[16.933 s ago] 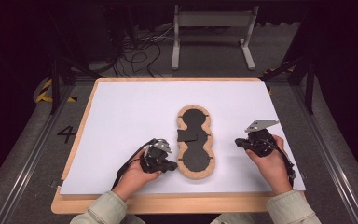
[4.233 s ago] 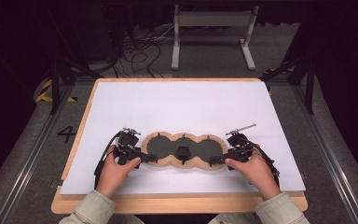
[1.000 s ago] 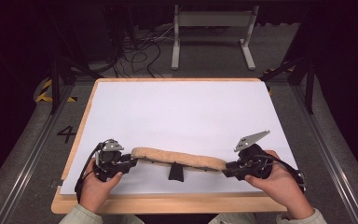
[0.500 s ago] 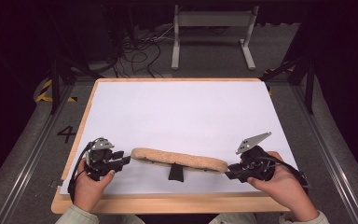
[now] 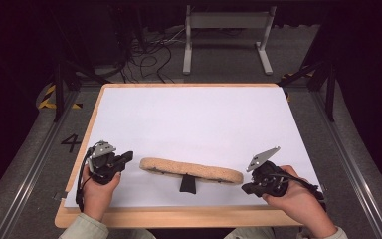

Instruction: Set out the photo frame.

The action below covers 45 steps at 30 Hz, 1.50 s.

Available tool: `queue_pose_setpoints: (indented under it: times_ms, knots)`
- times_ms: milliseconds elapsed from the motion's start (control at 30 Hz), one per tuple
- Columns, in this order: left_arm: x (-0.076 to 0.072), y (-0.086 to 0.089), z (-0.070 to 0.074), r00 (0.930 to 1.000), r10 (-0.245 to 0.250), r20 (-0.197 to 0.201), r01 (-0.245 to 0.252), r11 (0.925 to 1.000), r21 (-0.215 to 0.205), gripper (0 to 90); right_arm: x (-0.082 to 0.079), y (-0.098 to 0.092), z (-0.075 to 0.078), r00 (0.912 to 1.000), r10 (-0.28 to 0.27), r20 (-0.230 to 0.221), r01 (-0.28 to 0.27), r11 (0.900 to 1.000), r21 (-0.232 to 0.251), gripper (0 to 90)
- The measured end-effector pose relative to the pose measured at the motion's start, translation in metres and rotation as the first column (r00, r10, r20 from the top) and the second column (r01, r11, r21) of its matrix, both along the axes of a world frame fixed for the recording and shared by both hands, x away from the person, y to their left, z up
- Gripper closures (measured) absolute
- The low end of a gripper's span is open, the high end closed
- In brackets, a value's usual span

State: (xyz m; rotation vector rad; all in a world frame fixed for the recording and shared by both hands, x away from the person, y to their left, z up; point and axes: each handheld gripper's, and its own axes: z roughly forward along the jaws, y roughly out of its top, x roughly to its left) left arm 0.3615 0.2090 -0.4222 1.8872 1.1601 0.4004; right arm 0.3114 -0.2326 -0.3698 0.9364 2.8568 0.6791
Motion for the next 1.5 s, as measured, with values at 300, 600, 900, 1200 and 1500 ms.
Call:
queue_pose_setpoints:
  times_ms: [300, 600, 900, 1200, 1500]
  knots:
    - [0.011, -0.009, -0.006, 0.9985, -0.053, -0.012, 0.053, 0.9985, -0.018, 90.0, 0.004, 0.006, -0.014, 0.9996, 0.016, -0.023, -0.016, 1.000, -0.015, 90.0]
    - [0.008, -0.014, -0.006, 0.9911, -0.133, -0.002, 0.133, 0.9911, 0.007, 90.0, 0.009, 0.006, -0.021, 0.9995, 0.004, -0.032, -0.004, 1.000, 0.004, 90.0]
    - [0.003, -0.017, -0.006, 0.9861, -0.166, -0.001, 0.166, 0.9856, 0.031, 90.0, 0.013, 0.006, -0.022, 0.9998, -0.009, -0.020, 0.009, 1.000, 0.018, 90.0]
    - [-0.003, -0.013, -0.006, 0.9817, -0.190, -0.007, 0.191, 0.9812, 0.030, 90.0, 0.018, 0.006, -0.023, 0.9984, -0.056, 0.007, 0.056, 0.998, 0.014, 90.0]
    - [-0.010, -0.010, -0.006, 0.9785, -0.206, -0.015, 0.206, 0.9779, 0.036, 90.0, 0.031, 0.007, -0.025, 0.9915, -0.116, 0.058, 0.115, 0.993, 0.030, 90.0]
